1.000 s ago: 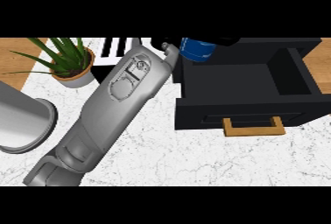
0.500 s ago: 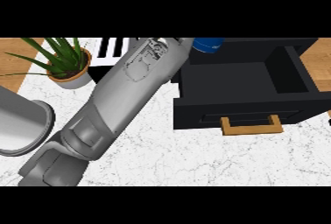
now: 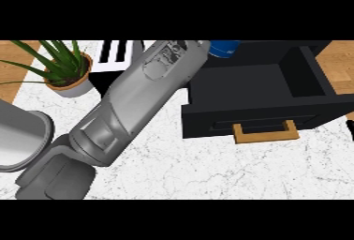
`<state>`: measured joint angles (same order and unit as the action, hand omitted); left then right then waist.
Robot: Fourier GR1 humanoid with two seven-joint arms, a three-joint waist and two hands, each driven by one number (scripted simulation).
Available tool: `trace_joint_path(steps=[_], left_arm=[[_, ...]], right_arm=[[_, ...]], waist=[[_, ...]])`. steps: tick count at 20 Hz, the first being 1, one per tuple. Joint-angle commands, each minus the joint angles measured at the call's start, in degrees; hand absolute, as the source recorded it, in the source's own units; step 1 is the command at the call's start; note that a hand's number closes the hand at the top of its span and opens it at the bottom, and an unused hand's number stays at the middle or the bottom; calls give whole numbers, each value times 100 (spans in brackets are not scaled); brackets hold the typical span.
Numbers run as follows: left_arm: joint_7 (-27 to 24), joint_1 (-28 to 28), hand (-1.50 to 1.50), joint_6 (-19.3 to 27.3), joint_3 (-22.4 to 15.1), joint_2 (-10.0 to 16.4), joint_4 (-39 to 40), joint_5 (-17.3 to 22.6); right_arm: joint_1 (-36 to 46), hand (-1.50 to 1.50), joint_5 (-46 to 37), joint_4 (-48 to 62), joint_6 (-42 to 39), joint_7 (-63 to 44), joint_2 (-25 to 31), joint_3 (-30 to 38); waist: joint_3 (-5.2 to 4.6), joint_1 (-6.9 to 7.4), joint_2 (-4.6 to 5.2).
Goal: Pick up the can, place it into the drawer and close the drawer
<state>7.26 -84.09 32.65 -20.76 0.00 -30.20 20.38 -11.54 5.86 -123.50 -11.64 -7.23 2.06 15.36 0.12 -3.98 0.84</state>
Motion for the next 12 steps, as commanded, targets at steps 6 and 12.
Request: trace_joint_path(steps=[6, 12], left_arm=[[-560, -100, 150, 285, -516, 0, 678, 397], [-542, 38, 150, 573, -1134, 0, 646, 643]], right_arm=[[282, -150, -31, 194, -5, -39, 112, -2], [404, -150, -57, 176, 50, -43, 97, -30]], waist=[[5, -137, 54], [7, -267, 63]])
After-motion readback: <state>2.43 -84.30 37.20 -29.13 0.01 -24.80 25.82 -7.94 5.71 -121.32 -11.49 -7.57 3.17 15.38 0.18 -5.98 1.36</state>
